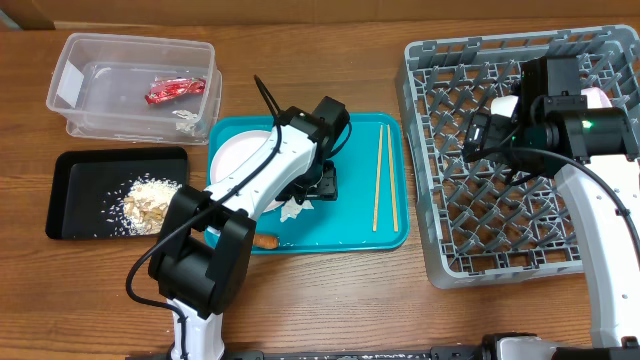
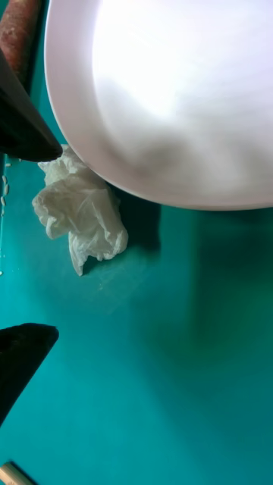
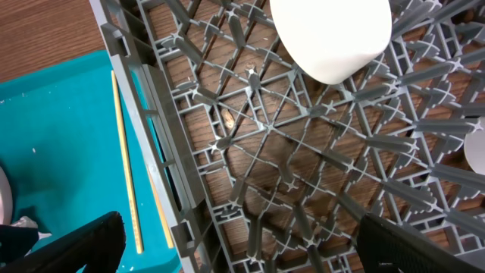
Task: Sort waste into correct bins and load items into the dishwasher
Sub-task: 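Reach the left gripper back to the remaining tissue by the plate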
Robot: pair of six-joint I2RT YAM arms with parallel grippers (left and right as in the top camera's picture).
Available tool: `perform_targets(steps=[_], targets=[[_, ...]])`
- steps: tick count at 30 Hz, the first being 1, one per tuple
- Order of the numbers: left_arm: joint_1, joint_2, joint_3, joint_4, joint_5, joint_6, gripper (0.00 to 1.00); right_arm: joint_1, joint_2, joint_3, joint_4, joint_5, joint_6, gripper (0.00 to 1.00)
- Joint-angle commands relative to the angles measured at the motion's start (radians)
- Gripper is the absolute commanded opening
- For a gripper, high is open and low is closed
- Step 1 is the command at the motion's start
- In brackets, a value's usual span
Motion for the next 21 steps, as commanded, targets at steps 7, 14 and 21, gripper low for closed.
perform_targets(steps=[7, 14, 21], targets=[[-0.005, 0.018, -0.039, 0.005, -0.061, -0.017, 0.67, -0.002, 0.002, 0.015, 0.004, -0.002, -0.006, 1.00], [-0.006, 0.018, -0.072, 0.033, -0.061, -0.016, 0.65, -0.002, 0.002, 0.015, 0.004, -0.002, -0.006, 1.00], [-0.006, 0.018, -0.072, 0.042, -0.062, -0.016, 0.31, -0.002, 0.002, 0.015, 0.004, -0.002, -0.006, 1.00]])
